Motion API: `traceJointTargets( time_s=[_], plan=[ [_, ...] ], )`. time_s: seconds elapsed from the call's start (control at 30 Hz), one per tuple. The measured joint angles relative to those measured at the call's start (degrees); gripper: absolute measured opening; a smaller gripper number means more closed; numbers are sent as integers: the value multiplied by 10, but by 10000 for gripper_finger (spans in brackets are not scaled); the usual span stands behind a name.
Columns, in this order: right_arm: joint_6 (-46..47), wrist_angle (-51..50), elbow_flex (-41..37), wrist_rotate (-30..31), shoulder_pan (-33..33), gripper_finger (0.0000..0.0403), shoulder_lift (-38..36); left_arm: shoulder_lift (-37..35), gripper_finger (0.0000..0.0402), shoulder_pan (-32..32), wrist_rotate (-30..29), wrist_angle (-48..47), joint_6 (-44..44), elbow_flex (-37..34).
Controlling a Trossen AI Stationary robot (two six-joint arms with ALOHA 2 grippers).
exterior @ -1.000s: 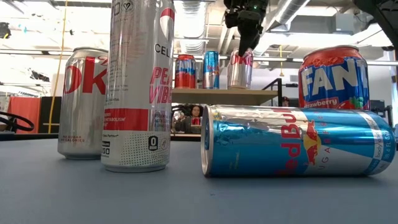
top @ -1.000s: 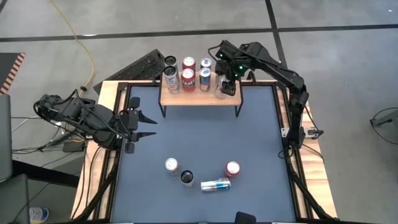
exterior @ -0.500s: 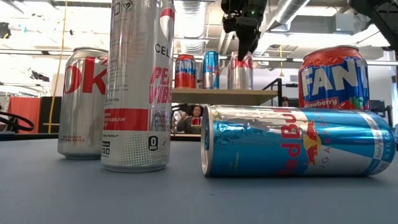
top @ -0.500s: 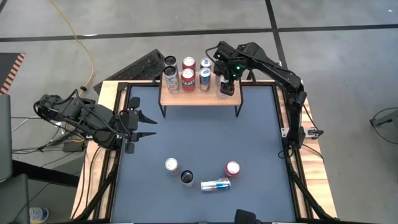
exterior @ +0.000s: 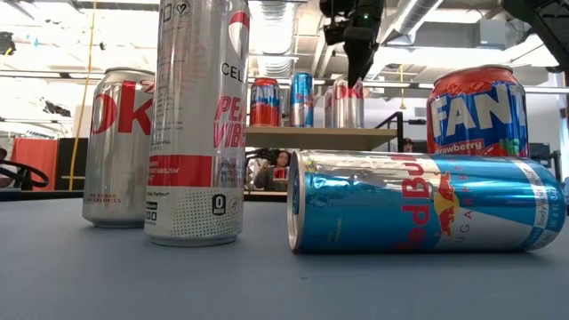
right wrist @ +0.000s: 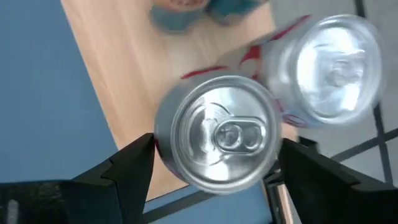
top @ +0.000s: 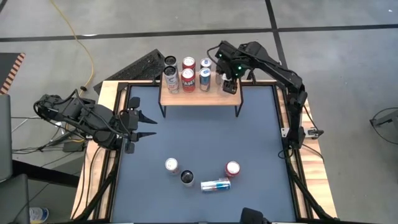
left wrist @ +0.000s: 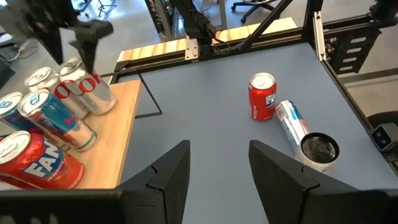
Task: Place canned beverage on shelf
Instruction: Put the center white soda can on the shelf
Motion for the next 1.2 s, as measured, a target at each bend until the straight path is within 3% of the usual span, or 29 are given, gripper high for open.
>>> traceJointTargets(
  time_s=[0.17,0.43,0.53,0.63,0.8,0.93,1.07,1.2],
  plan=[
    [7,-4,46,0,6,317,-6,0,156,0,0,0,0,0],
    [29,-7,39,20,16,314,-54,0,156,0,3,-2,-11,0],
    [46,-6,37,79,16,289,-89,0,156,0,5,-8,-16,0],
    [80,-6,9,92,13,243,-125,0,156,0,5,-9,-16,0],
    [132,21,-140,93,6,112,-193,0,156,0,5,-9,-17,0],
    [120,157,-312,92,10,16,-260,0,156,0,5,-5,-17,0],
    [119,300,-457,89,13,15,-315,0,156,0,5,-3,-19,0],
    [120,404,-551,71,12,4,-336,0,156,0,0,-2,-20,0]
  ],
)
